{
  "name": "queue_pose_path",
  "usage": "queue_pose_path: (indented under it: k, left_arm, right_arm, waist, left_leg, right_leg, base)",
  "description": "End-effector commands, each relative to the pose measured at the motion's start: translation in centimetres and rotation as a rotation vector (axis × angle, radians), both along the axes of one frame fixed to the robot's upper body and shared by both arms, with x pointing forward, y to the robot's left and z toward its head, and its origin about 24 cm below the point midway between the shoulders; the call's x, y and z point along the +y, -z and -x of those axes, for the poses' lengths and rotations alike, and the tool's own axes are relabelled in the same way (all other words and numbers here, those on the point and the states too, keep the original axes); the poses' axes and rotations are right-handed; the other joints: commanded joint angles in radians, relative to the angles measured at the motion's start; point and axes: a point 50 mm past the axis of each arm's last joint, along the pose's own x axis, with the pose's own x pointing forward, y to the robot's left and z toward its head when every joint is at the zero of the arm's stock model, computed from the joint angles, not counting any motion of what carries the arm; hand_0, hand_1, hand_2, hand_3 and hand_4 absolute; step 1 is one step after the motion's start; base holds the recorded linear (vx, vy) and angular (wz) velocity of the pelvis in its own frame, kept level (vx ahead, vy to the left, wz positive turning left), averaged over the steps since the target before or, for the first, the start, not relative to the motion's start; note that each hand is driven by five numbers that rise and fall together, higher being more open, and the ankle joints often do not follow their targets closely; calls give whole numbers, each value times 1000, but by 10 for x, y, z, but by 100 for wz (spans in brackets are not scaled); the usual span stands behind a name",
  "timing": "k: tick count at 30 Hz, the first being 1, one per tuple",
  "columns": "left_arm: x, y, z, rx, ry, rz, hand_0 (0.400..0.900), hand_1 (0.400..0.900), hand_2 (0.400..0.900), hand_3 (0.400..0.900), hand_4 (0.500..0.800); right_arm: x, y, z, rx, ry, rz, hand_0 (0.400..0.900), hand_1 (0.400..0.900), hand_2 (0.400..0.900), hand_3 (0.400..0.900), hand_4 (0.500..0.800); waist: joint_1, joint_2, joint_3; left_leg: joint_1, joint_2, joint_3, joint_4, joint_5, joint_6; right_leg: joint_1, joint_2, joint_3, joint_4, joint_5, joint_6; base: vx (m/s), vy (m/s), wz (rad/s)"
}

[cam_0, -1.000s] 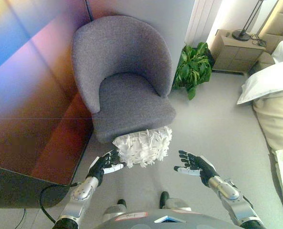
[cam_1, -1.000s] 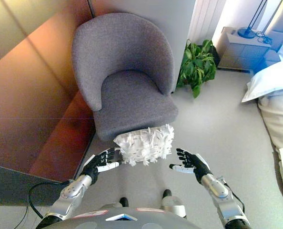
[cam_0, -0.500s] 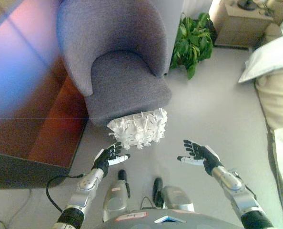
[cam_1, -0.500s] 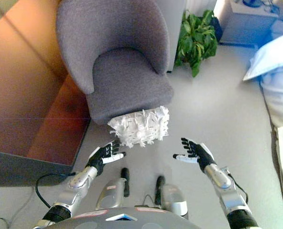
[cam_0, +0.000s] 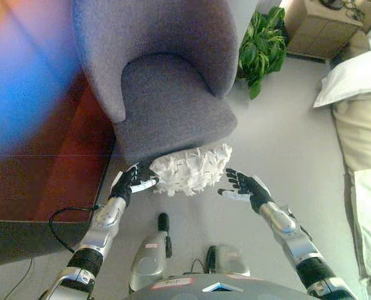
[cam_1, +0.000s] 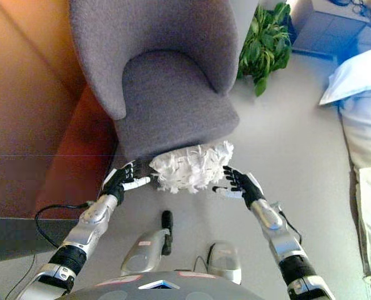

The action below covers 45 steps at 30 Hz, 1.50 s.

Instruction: Pick up the pillow and put it on the sofa.

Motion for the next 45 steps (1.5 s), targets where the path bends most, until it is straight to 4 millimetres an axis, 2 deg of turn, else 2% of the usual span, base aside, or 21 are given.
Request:
queue_pose_path:
  k: [1, 5, 7, 9, 10, 12, 13, 16, 19, 20, 21, 22, 23, 24, 26, 27, 29, 30, 32, 39, 45]
  left_arm:
    - [-7, -30, -14, -178, 33, 18, 900, 900, 900, 900, 800]
    - [-15, -36, -22, -213, 37, 45, 900, 900, 900, 900, 800]
    - [-16, -38, -26, -224, 36, 37, 900, 900, 900, 900, 800]
    - [-12, -43, -28, -245, 18, 29, 900, 900, 900, 900, 800]
    - [-11, -45, -29, -253, 13, 30, 900, 900, 900, 900, 800]
    - [-11, -44, -29, -248, 14, 31, 900, 900, 900, 900, 800]
    - [-15, -40, -29, -241, 7, 42, 900, 900, 900, 900, 800]
    - [-22, -49, -31, -279, 26, 82, 900, 900, 900, 900, 800]
    - [-40, -49, -36, -285, 70, 120, 900, 900, 900, 900, 800]
    - [-40, -49, -36, -286, 70, 120, 900, 900, 900, 900, 800]
    - [-44, -55, -41, -303, 76, 134, 900, 900, 900, 900, 800]
    - [-49, -65, -47, -341, 94, 150, 900, 900, 900, 900, 800]
    - [-51, -71, -49, -367, 102, 158, 900, 900, 900, 900, 800]
    - [-51, -71, -49, -368, 101, 159, 900, 900, 900, 900, 800]
    - [-54, -86, -60, -428, 91, 173, 900, 900, 900, 900, 800]
    - [-56, -91, -63, -448, 85, 175, 900, 900, 900, 900, 800]
    - [-59, -99, -68, -479, 87, 180, 900, 900, 900, 900, 800]
    - [-59, -100, -69, -483, 87, 180, 900, 900, 900, 900, 800]
    - [-66, -112, -72, -529, 99, 198, 900, 900, 900, 900, 800]
    - [-73, -133, -70, -606, 143, 252, 900, 900, 900, 900, 800]
    - [-72, -146, -66, -659, 149, 279, 900, 900, 900, 900, 800]
  right_arm:
    - [-4, -52, -36, -280, -13, 68, 900, 900, 900, 900, 800]
    - [-11, -75, -53, -390, 12, 171, 900, 900, 900, 900, 800]
    - [-16, -86, -59, -437, 26, 241, 900, 900, 900, 900, 800]
    - [-23, -92, -63, -465, 47, 317, 900, 900, 900, 900, 800]
    - [-26, -95, -64, -477, 48, 356, 900, 900, 900, 900, 800]
    - [-26, -95, -64, -478, 44, 375, 900, 900, 900, 900, 800]
    - [-30, -100, -67, -504, 54, 420, 900, 900, 900, 900, 800]
    - [-40, -119, -73, -577, 69, 522, 900, 900, 900, 900, 800]
    - [-48, -134, -82, -637, 73, 649, 900, 900, 900, 900, 800]
    - [-48, -135, -82, -638, 74, 650, 900, 900, 900, 900, 800]
    - [-55, -144, -83, -672, 105, 689, 900, 900, 900, 900, 800]
    - [-61, -167, -87, -755, 120, 787, 900, 900, 900, 900, 800]
    - [-58, -179, -91, -806, 115, 815, 900, 900, 900, 900, 800]
    - [-58, -179, -91, -806, 115, 816, 900, 900, 900, 900, 800]
    - [-56, -205, -103, -903, 128, 925, 900, 900, 900, 900, 800]
    - [-55, -216, -106, -942, 136, 963, 900, 900, 900, 900, 800]
    - [-53, -231, -111, -993, 158, 990, 900, 900, 900, 900, 800]
    - [-53, -232, -111, -996, 160, 990, 900, 900, 900, 900, 800]
    - [-54, -251, -116, -1053, 202, 1022, 900, 900, 900, 900, 800]
    - [-60, -287, -121, -1120, 278, 1046, 900, 900, 900, 900, 800]
    - [-68, -315, -124, -1170, 358, 1056, 900, 900, 900, 900, 800]
  waist:
    - [-12, 28, 28]
    - [-14, 37, 62]
    - [-17, 25, 69]
    - [-33, 16, 72]
    - [-35, 9, 76]
    - [-32, 3, 73]
    - [-17, -10, 69]
    - [-24, 18, 113]
    - [-44, 35, 168]
    - [-50, 35, 164]
    - [-61, 45, 192]
    - [-77, 54, 229]
    - [-75, 59, 237]
    - [-74, 58, 233]
    - [-67, 60, 267]
    - [-66, 63, 276]
    - [-69, 60, 282]
    - [-71, 57, 283]
    - [-68, 63, 294]
    - [-59, 86, 301]
    - [-46, 104, 300]
  left_leg:
    - [44, 44, -12, -67, -1, -6]
    - [76, 63, -45, -96, -25, -62]
    - [75, 78, -72, -100, -41, -108]
    - [95, 107, -99, -112, -56, -140]
    - [105, 124, -111, -114, -62, -153]
    - [110, 129, -118, -119, -68, -164]
    - [105, 142, -127, -122, -66, -186]
    - [57, 209, -191, -81, -63, -213]
    - [-35, 238, -195, -18, -55, -218]
    - [-45, 233, -201, -16, -50, -216]
    - [-100, 252, -149, 28, -41, -214]
    - [-161, 276, -59, 38, -6, -207]
    - [-184, 279, -53, 28, 5, -208]
    - [-188, 280, -51, 29, 5, -208]
    - [-290, 269, -72, 78, -7, -201]
    - [-331, 269, -87, 124, -42, -209]
    - [-416, 262, -101, 191, -67, -212]
    - [-436, 258, -96, 196, -45, -204]
    - [-531, 250, -122, 278, -109, -210]
    - [-785, 224, -171, 513, -199, -205]
    - [-932, 199, -198, 636, -237, -196]
  right_leg:
    - [1, 28, -100, 34, 209, 1]
    - [-37, -94, -147, -267, 180, -2]
    - [-48, -164, -145, -510, 285, 32]
    - [-78, -204, -98, -652, 415, 77]
    - [-84, -198, -74, -652, 439, 87]
    - [-66, -192, -89, -665, 431, 88]
    - [-69, -189, -134, -650, 450, 88]
    - [-115, -148, -155, -530, 347, 72]
    - [-137, -130, -187, -483, 294, 47]
    - [-141, -134, -191, -486, 299, 46]
    - [-166, -133, -203, -458, 277, 39]
    - [-232, -128, -212, -417, 259, 30]
    - [-282, -117, -202, -395, 252, 22]
    - [-290, -117, -198, -391, 250, 21]
    - [-407, -119, -169, -312, 237, 17]
    - [-445, -118, -152, -269, 209, 31]
    - [-513, -123, -137, -225, 197, 29]
    - [-527, -129, -143, -231, 219, 15]
    - [-617, -137, -111, -143, 176, 30]
    - [-844, -160, -51, 64, 96, 20]
    - [-995, -172, -19, 180, 59, 13]
  base:
    - [246, -23, 9]
    - [252, -187, 21]
    - [232, -385, 39]
    - [293, -370, 56]
    - [274, -313, 55]
    - [179, -258, 45]
    - [198, -389, 75]
    - [114, -421, 94]
    - [-50, -257, 66]
    - [-106, -331, 94]
    - [-174, -140, 56]
    - [-196, -147, 38]
    - [-138, -51, 0]
    - [-75, -26, -20]
    - [-67, -106, 2]
    - [-20, -110, 13]
    - [-58, -29, 4]
    - [-52, 8, -4]
    - [-10, 21, -1]
    - [-25, 34, 1]
    - [-19, 41, 3]
